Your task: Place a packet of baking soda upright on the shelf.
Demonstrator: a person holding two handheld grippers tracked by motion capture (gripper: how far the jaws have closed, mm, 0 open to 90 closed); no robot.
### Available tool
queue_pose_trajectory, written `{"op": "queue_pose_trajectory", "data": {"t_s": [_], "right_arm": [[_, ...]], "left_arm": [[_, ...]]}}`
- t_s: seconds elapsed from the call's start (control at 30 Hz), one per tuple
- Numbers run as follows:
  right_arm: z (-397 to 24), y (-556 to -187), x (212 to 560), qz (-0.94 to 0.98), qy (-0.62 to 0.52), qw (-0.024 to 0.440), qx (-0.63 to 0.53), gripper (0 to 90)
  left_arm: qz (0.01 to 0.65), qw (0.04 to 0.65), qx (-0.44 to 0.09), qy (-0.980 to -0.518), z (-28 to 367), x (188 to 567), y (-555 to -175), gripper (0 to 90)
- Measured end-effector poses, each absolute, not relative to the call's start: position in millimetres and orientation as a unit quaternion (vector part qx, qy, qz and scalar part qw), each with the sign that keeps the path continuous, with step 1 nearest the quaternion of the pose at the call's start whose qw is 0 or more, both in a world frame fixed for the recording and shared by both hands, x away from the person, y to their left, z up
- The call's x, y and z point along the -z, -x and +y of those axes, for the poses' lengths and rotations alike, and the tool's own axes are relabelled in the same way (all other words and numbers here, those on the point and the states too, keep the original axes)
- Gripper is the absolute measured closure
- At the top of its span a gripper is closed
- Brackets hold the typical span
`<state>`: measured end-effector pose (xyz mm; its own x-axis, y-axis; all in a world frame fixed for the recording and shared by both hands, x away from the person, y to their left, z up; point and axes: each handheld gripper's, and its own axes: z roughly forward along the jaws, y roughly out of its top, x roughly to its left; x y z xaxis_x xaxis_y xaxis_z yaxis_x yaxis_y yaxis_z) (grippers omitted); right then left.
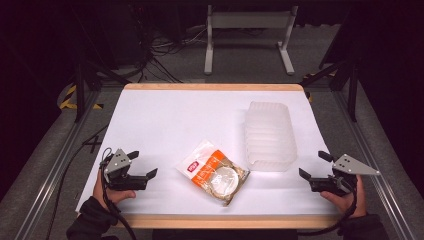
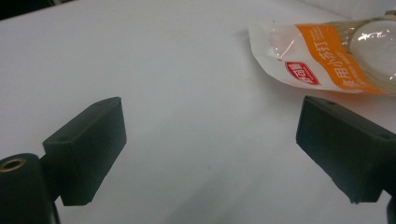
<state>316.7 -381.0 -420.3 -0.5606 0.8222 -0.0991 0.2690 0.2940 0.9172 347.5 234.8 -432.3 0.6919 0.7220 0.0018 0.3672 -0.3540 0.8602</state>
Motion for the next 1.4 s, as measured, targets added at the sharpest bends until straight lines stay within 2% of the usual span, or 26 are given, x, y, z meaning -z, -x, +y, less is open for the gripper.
{"op": "queue_pose_trajectory", "data": {"t_s": [0.03, 0.27, 0.57, 0.77, 1.07, 1.3, 1.4], "right_arm": [[-381.2, -316.7, 420.7, 0.748, -0.367, 0.296, -0.467, 6.8], [-382.4, -316.5, 420.7, 0.747, -0.377, 0.293, -0.462, 7.6], [-377.0, -312.6, 422.5, 0.762, -0.363, 0.288, -0.453, 11.1], [-378.5, -306.2, 421.5, 0.763, -0.368, 0.288, -0.446, 11.5], [-380.4, -299.1, 424.7, 0.766, -0.376, 0.284, -0.437, 11.8], [-379.6, -296.6, 426.9, 0.770, -0.377, 0.279, -0.433, 11.8], [-379.4, -297.0, 426.6, 0.770, -0.377, 0.277, -0.435, 12.0]], "left_arm": [[0.339, 0.454, -0.174, -0.805, 231.4, 433.9, -348.9, 10.1], [0.335, 0.435, -0.127, -0.826, 219.3, 439.0, -352.1, 12.6], [0.327, 0.424, -0.104, -0.838, 209.4, 441.7, -359.5, 14.6], [0.328, 0.419, -0.040, -0.846, 189.7, 442.4, -370.4, 15.1], [0.326, 0.416, 0.040, -0.848, 161.3, 446.3, -391.4, 15.1], [0.331, 0.413, 0.067, -0.846, 150.4, 449.0, -404.9, 14.2], [0.329, 0.416, 0.083, -0.844, 143.2, 448.9, -408.5, 16.5]]}}
